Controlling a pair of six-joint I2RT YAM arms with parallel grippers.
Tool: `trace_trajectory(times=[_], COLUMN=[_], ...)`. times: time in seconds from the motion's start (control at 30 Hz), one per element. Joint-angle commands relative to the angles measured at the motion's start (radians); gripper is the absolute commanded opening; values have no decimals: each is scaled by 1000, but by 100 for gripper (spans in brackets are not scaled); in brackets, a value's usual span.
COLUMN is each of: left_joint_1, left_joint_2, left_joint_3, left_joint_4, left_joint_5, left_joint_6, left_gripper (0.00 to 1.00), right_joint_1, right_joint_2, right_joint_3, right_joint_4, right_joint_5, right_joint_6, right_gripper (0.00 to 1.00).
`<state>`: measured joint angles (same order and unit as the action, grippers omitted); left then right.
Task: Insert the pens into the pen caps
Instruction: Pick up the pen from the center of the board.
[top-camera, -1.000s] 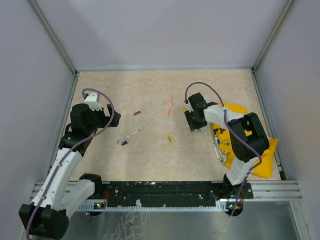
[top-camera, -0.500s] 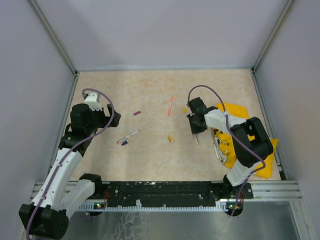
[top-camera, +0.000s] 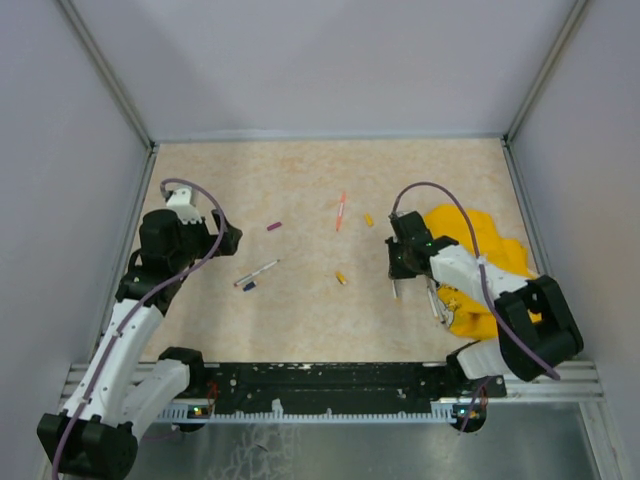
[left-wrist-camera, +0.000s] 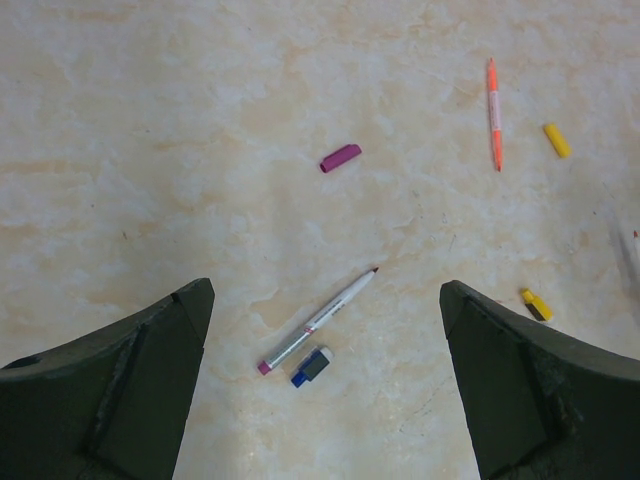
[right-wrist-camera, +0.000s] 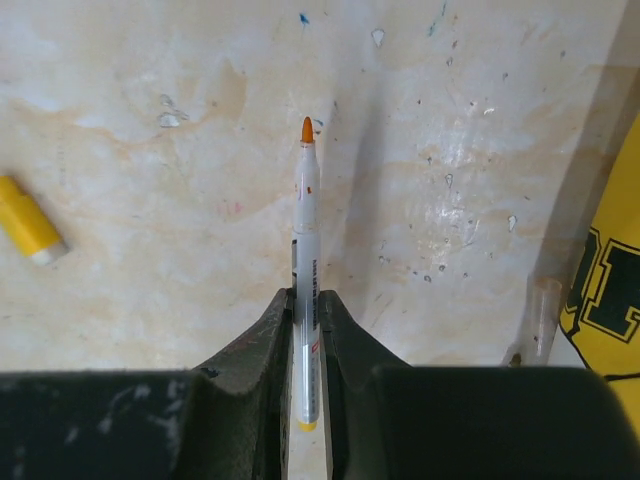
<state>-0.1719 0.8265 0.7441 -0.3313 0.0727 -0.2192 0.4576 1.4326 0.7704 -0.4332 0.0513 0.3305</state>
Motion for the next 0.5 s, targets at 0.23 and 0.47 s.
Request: trace_trajectory(times=[0.23,0.47], left_joint_1=[-22,-281], left_joint_2=[-35,-60], left_joint_3=[26,-58], left_joint_4=[-43,19], left_joint_5=[251,142], left_joint_6=[-2,-151], left_gripper=[88,87], right_joint_1=[10,23], right_joint_2=[-329,-472], right_joint_3=[-121,-267], right_joint_4=[251,447], right_joint_5=[-74,-135], right_joint_6=[243,482], right_gripper=[10,10])
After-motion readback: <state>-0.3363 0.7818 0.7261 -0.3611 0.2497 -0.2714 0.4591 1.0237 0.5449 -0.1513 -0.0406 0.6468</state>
